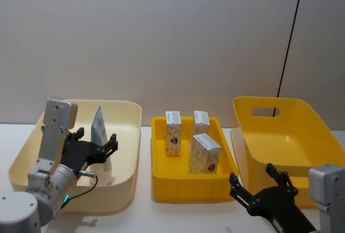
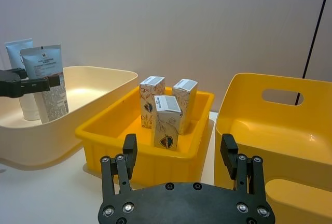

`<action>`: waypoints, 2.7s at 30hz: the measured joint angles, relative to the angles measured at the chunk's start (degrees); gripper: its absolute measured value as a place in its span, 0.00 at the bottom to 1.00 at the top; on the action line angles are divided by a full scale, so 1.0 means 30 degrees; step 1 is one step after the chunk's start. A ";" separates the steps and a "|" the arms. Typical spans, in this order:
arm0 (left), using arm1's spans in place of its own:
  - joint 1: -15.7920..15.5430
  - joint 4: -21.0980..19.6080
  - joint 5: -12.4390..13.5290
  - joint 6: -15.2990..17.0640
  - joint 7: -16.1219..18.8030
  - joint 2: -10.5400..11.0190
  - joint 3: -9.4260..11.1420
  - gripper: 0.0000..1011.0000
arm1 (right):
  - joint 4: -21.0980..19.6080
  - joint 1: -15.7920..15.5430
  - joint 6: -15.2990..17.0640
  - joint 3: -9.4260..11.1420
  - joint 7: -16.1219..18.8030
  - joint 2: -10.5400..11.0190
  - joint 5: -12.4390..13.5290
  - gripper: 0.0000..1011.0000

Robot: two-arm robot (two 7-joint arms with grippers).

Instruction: Bimanual collaborative sorting of washing and personal care products

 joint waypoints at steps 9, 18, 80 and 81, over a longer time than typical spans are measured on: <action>-0.0211 0.0302 0.0050 -0.0028 -0.0049 -0.0095 0.0027 0.67 | 0.0000 0.0000 0.0000 0.0000 0.0001 0.0000 0.0000 0.99; -0.0305 0.0434 0.0071 -0.0046 -0.0072 -0.0135 0.0043 0.41 | -0.0001 0.0000 0.0000 0.0001 0.0000 0.0000 -0.0001 0.99; -0.2207 -0.1357 -0.4942 -0.2450 -1.0154 0.0825 0.0256 0.22 | -0.0001 -0.0001 0.0000 0.0000 0.0000 0.0000 -0.0002 0.99; -0.2267 -0.1292 -0.4989 -0.2407 -1.0275 0.0794 0.0338 0.22 | 0.0000 0.0001 0.0001 0.0000 0.0000 0.0000 -0.0001 0.99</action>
